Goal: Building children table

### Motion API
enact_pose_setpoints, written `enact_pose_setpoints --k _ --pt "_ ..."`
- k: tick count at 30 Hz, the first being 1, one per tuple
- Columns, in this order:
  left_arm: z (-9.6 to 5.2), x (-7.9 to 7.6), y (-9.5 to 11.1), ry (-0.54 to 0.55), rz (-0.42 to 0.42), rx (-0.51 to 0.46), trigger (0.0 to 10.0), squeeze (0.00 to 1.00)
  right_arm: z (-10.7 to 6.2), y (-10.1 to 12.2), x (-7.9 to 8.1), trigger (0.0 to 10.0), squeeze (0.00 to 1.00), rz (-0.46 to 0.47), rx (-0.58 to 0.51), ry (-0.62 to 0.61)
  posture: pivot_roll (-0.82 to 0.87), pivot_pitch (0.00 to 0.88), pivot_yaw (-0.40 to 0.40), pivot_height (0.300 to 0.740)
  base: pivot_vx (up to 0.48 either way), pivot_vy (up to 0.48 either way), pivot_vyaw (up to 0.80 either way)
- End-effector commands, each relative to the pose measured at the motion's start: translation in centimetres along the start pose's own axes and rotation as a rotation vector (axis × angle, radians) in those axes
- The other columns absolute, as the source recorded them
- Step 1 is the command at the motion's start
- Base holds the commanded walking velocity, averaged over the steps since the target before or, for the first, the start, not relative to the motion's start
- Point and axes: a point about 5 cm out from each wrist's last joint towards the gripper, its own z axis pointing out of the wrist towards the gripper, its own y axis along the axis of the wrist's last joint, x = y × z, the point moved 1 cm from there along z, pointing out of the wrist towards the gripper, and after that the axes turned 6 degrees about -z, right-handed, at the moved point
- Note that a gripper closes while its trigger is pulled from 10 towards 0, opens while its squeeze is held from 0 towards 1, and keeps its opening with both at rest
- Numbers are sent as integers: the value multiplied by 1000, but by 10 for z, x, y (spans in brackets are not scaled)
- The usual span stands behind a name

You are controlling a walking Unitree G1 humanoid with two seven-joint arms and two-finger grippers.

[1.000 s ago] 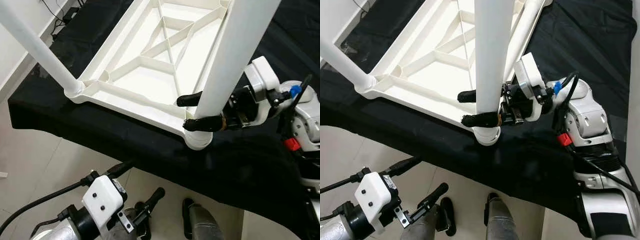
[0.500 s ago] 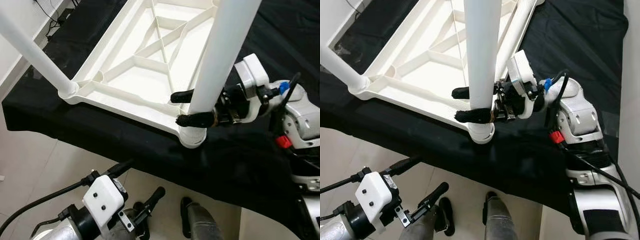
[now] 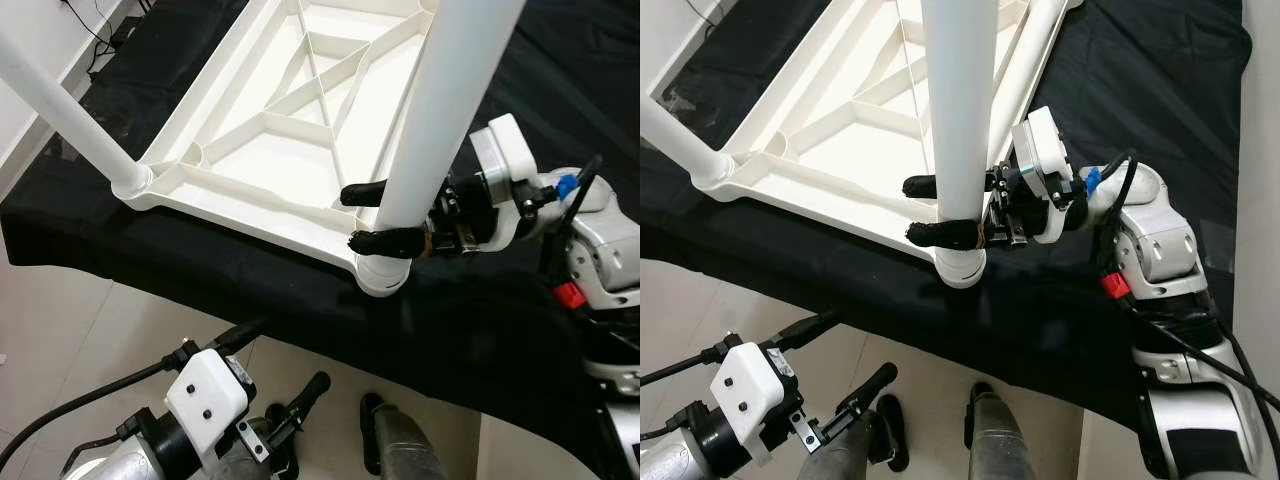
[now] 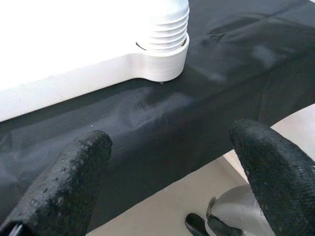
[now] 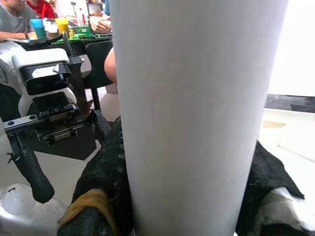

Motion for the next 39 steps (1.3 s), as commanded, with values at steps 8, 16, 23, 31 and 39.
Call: enact_pose_setpoints --k 8,16,23,31,39 --pt "-2 -3 -1 -10 -6 14 10000 0 7 -36 23 10000 0 161 111 -28 36 410 78 740 0 0 0" --pt "-2 -3 -1 -10 -7 14 10000 0 7 -40 25 10000 0 178 121 -46 34 407 78 740 0 0 0" --pt "-2 -4 -2 -11 -9 14 10000 0 7 -42 25 10000 0 182 136 -78 30 399 72 740 0 0 0" --pt "-1 -4 -2 -12 -10 13 10000 0 6 -45 25 10000 0 183 152 -159 28 397 73 740 0 0 0" --pt "-1 -4 -2 -13 -9 13 10000 0 4 -43 29 10000 0 178 160 -216 26 397 75 740 0 0 0"
